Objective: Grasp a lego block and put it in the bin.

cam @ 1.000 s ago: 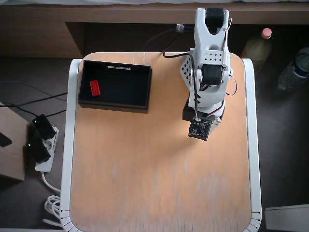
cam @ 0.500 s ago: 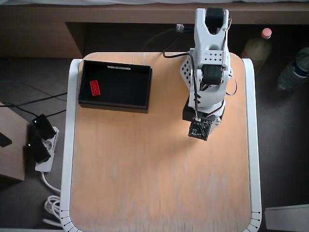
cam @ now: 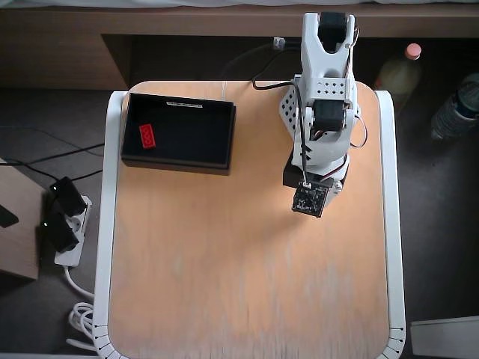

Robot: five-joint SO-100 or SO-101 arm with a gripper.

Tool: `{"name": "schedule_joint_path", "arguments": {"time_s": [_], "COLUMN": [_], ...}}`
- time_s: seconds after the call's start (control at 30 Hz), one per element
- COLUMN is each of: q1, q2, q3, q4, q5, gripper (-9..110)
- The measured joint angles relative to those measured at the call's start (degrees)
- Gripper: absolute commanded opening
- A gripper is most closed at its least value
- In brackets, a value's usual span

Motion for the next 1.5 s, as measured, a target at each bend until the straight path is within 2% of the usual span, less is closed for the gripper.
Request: {"name": "schedule_joint_path", "arguments": {"time_s": [1.5], "q1": [0.0], "q2": [0.0], "q3": [0.0], "q4": [0.0], "q5": [0.0], "gripper": [0]}}
